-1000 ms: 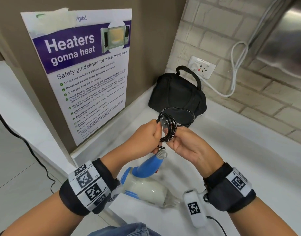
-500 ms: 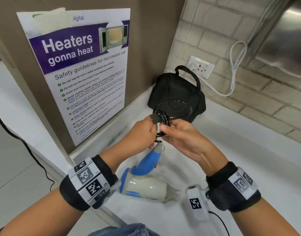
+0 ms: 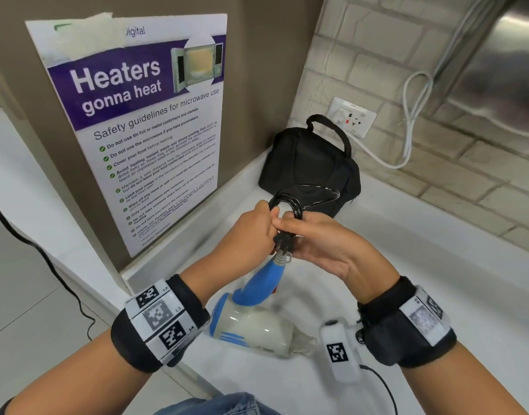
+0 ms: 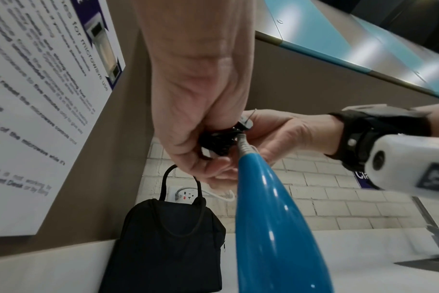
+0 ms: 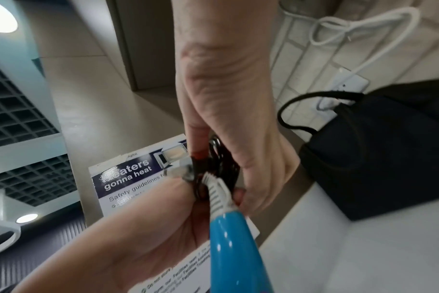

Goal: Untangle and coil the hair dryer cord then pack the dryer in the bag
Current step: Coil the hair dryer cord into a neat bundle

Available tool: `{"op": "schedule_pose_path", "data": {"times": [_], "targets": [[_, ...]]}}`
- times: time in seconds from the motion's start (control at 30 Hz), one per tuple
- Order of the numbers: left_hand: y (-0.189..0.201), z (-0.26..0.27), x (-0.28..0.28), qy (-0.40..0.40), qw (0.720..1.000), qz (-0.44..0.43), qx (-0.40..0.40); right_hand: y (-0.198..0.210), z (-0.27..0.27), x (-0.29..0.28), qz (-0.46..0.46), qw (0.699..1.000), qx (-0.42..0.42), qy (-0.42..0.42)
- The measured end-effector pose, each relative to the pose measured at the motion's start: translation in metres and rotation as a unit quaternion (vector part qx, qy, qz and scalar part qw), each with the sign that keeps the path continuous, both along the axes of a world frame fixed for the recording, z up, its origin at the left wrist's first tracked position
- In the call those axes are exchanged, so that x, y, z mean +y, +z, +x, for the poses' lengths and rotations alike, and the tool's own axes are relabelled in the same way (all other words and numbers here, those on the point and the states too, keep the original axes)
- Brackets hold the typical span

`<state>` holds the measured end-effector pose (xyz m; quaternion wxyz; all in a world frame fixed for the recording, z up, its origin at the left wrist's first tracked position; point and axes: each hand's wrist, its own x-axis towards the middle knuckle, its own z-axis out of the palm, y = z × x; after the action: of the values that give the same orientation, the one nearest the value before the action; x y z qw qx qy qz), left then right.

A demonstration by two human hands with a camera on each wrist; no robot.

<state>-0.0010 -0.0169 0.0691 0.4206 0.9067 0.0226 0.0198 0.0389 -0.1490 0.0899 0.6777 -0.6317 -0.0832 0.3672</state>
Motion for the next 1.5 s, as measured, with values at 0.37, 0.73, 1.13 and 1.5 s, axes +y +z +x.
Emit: {"op": "schedule_pose_path", "data": {"times": [0.37, 0.73, 1.13, 1.5], "targets": [[-0.012, 0.009, 0.004, 0.032, 0.971, -0.232, -0.041, 0.008, -0.004, -0.024, -0.151, 0.973, -0.156, 0.078], [-0.011, 0.002, 0.008, 0.013, 0.842, -0.538, -0.042, -0.021, -0.001, -0.054, -0.212, 0.951, -0.219, -0.048], [-0.012, -0.001, 0.009, -0.018, 0.837, -0.548, 0.001, -0.081, 0.017, -0.061, -0.49, 0.745, -0.453, -0.014], [-0.008, -0.008, 0.02, -0.052, 0.917, -0.392, 0.063, -0.04, 0.042, -0.069, -0.486, 0.729, -0.466, -0.127]]}}
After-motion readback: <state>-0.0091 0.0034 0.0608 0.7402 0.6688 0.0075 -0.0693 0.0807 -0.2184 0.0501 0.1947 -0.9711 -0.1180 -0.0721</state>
